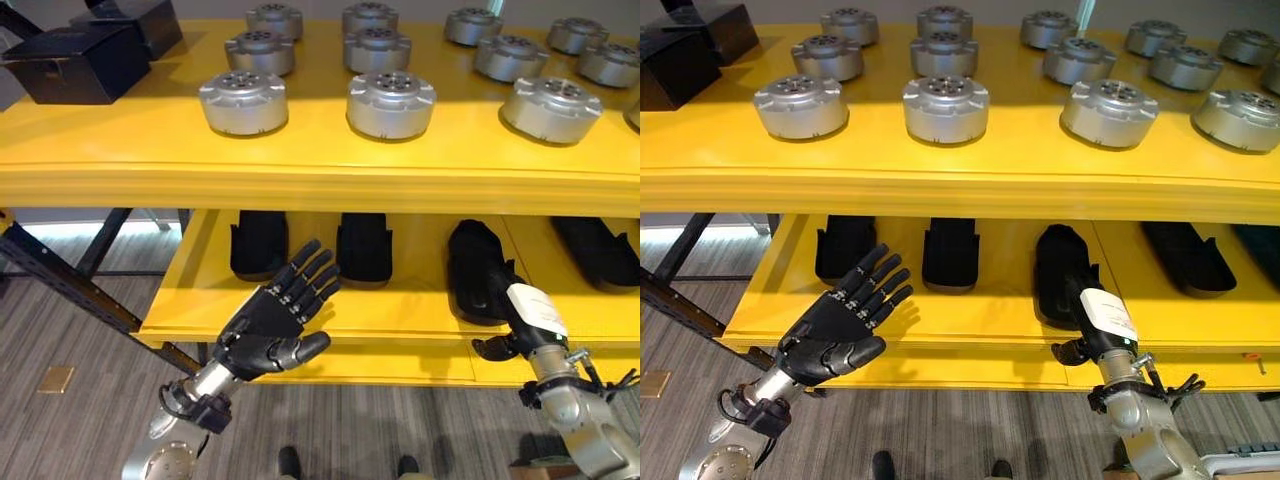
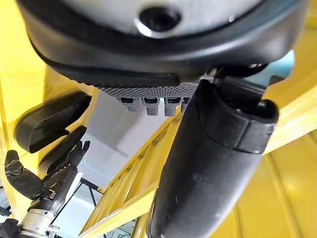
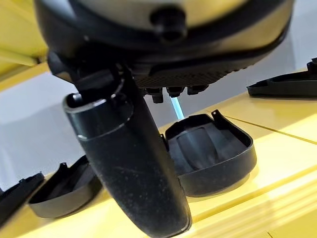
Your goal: Move parts from the plastic box to the shelf.
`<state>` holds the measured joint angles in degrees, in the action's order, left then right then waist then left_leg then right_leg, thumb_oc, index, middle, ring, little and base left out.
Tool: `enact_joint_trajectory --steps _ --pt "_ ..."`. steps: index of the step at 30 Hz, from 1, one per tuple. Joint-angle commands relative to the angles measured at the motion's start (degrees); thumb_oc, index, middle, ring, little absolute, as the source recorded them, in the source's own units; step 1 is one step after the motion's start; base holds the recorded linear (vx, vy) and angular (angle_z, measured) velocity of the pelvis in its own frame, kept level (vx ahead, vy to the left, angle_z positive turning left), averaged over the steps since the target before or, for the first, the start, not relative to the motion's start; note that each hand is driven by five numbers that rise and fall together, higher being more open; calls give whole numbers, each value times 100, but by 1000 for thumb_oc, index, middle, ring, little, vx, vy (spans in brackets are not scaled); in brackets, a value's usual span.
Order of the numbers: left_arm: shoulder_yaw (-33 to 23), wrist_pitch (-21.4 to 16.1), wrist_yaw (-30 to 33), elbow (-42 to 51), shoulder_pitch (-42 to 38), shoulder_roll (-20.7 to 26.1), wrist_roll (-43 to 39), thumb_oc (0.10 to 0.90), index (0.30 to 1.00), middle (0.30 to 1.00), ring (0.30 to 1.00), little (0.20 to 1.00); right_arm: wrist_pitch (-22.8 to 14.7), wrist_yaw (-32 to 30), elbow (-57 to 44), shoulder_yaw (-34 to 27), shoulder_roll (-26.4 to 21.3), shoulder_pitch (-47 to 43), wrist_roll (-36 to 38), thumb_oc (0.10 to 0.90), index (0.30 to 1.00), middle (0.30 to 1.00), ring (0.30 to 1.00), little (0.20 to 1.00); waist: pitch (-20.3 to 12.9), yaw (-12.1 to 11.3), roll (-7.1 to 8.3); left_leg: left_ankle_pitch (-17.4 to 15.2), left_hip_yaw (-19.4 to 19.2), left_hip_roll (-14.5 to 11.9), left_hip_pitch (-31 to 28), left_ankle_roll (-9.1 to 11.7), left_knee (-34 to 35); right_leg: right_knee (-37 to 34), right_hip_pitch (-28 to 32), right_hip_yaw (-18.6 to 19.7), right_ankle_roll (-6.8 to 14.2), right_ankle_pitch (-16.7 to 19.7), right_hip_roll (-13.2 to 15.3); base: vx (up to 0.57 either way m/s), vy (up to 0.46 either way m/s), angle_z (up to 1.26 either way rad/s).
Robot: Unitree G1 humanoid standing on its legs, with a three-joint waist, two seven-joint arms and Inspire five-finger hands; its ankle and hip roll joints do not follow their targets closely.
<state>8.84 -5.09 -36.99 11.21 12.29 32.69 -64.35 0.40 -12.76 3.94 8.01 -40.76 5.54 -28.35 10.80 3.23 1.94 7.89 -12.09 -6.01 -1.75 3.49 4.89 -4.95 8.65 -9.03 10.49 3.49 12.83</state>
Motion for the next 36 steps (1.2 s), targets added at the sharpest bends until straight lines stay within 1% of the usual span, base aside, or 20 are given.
enact_joint_trajectory --steps 1,8,12,13,17,19,21,22,23,25,26,28,36 --pt "-155 -279 -381 415 -559 23 -116 900 1000 1000 1000 1000 -184 -281 4 44 -392 -938 -236 900 1000 1000 1000 1000 -159 -161 -66 -800 -284 -174 -393 -7 -58 318 -264 -349 -197 -357 -187 0 -14 3" --pt "-113 -337 -390 410 -581 -37 -4 900 1000 1000 1000 1000 -42 -223 549 323 -286 -1212 -385 900 1000 1000 1000 1000 -110 -276 -95 -794 -217 -174 -338 -2 -95 373 -272 -414 -230 -413 -179 4 -11 10" --pt "-176 -198 -494 411 -586 -60 -38 900 1000 1000 1000 1000 52 -235 941 380 -166 -1278 -240 900 1000 1000 1000 1000 -59 -348 -117 -796 -159 -177 -278 -6 -154 448 -310 -451 -236 -435 -154 5 -14 4" --pt "-152 -135 -492 398 -613 -102 74 900 1000 1000 1000 1000 88 -269 1123 428 -114 -1357 -295 900 1000 1000 1000 1000 -30 -378 -134 -799 -138 -185 -271 -6 -168 479 -321 -464 -238 -445 -141 19 -45 14" --pt "-87 -130 -482 380 -690 -97 154 900 1000 1000 1000 1000 248 -338 1380 503 -123 -1536 -372 900 1000 1000 1000 1000 34 -438 -175 -800 -100 -191 -191 -2 -227 537 -369 -488 -247 -464 -121 -8 -52 5" --pt "-88 -97 -474 385 -725 -104 170 900 1000 1000 1000 1000 252 -321 1584 527 -127 -1622 -167 900 1000 1000 1000 1000 61 -475 -203 -794 -78 -193 -167 1 -239 559 -383 -505 -252 -470 -114 -3 -40 3" --pt "-91 -45 -482 371 -755 -105 186 900 1000 1000 1000 1000 378 -462 1785 552 -133 -1758 -18 900 1000 1000 1000 1000 89 -514 -235 -784 -64 -200 -142 8 -265 599 -397 -516 -268 -488 -110 13 -41 2" --pt "-89 -14 -481 371 -775 -98 192 900 1000 1000 1000 1000 495 -595 1887 560 -139 -1835 -45 900 1000 1000 1000 1000 112 -530 -252 -790 -56 -206 -125 7 -294 642 -409 -524 -279 -509 -106 -1 -46 1" --pt "-89 -4 -475 381 -804 -76 195 900 1000 1000 1000 1000 533 -741 2015 548 -156 -1916 -45 900 1000 1000 1000 1000 141 -546 -272 -794 -41 -209 -91 7 -328 691 -435 -534 -289 -529 -100 -41 -34 0" --pt "-65 -21 -471 389 -909 -33 166 900 1000 1000 1000 1000 709 -873 2204 545 -180 -2170 -84 900 1000 1000 1000 1000 227 -567 -328 -792 -14 -217 -6 9 -388 789 -512 -555 -316 -567 -90 -64 -15 2" --pt "-73 -12 -479 404 -918 -31 153 900 1000 1000 1000 1000 684 -894 2297 506 -194 -2205 -91 900 1000 1000 1000 1000 253 -577 -351 -791 3 -218 18 12 -406 817 -526 -561 -321 -578 -89 -45 -3 9" --pt "-80 40 -497 449 -937 -51 135 900 1000 1000 1000 1000 668 -834 2448 479 -205 -2281 -111 900 1000 1000 1000 1000 320 -597 -411 -783 38 -218 54 16 -443 879 -546 -576 -344 -609 -82 -9 3 10" --pt "-95 248 -576 492 -896 -107 178 900 1000 1000 1000 1000 827 -531 2784 528 -190 -2301 -122 900 1000 1000 1000 1000 348 -652 -457 -794 68 -236 20 19 -550 1072 -492 -650 -395 -709 -59 45 -5 3"
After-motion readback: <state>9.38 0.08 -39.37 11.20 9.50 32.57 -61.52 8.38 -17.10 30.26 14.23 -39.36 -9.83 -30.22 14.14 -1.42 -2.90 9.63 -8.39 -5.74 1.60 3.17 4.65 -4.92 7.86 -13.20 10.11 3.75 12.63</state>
